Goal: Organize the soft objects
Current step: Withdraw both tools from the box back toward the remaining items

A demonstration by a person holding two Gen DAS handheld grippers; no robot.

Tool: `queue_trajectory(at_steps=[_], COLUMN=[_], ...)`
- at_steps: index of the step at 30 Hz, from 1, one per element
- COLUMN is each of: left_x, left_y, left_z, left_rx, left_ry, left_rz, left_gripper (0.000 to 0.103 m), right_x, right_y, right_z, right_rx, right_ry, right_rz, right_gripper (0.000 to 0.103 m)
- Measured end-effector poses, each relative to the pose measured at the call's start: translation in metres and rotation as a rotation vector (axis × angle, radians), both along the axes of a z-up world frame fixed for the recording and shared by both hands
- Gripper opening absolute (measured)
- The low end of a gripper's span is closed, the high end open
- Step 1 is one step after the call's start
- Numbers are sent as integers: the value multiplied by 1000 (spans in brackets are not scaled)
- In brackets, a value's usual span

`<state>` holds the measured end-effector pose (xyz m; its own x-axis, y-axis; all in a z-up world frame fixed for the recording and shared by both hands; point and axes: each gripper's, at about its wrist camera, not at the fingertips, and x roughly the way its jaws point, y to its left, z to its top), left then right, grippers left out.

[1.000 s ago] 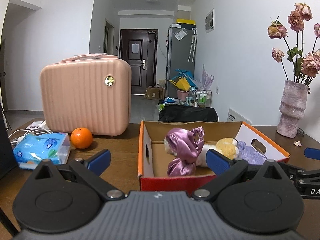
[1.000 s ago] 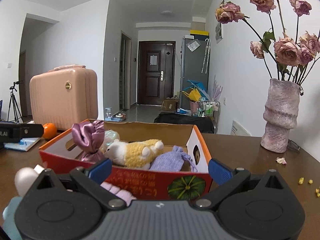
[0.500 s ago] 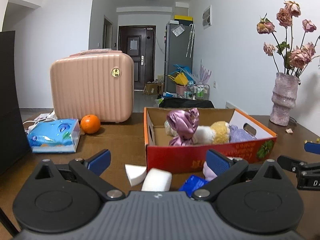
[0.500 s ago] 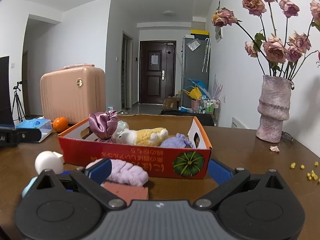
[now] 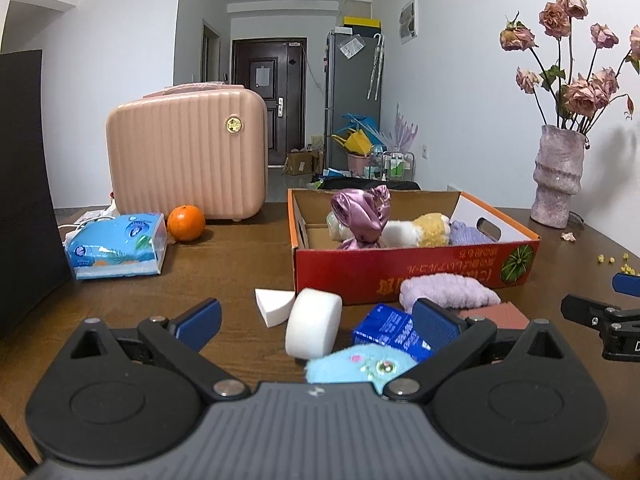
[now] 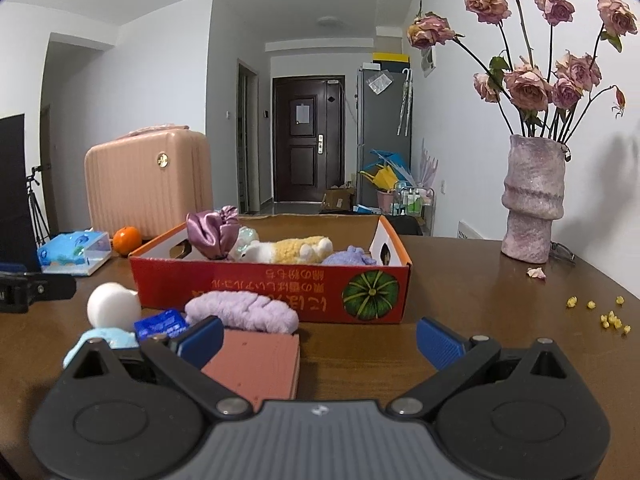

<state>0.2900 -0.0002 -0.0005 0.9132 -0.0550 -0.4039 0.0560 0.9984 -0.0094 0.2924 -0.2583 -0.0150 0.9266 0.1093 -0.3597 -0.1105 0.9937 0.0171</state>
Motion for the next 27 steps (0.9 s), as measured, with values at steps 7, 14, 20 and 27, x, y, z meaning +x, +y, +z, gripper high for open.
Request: queue_trajectory(at_steps=[7, 14, 20, 27], left_x=[-10, -9, -7, -5], left_y=[0, -1, 1, 3], left_z=[-5, -7, -8, -9], left_rx=[5, 4, -9, -19], left_ry=[23, 36, 49, 67], left_rz=[-13, -23, -25, -17], left_gripper=[103, 103, 103, 103], right_x=[-10, -11, -7, -1], right_y=[6, 16, 19, 27], right_z=[-5, -10, -15, -22], right_rx=[-31, -66, -75, -93], right_ry=[15, 28, 57, 102], right_rz=[15, 37, 42, 54], right_gripper=[103, 103, 103, 103])
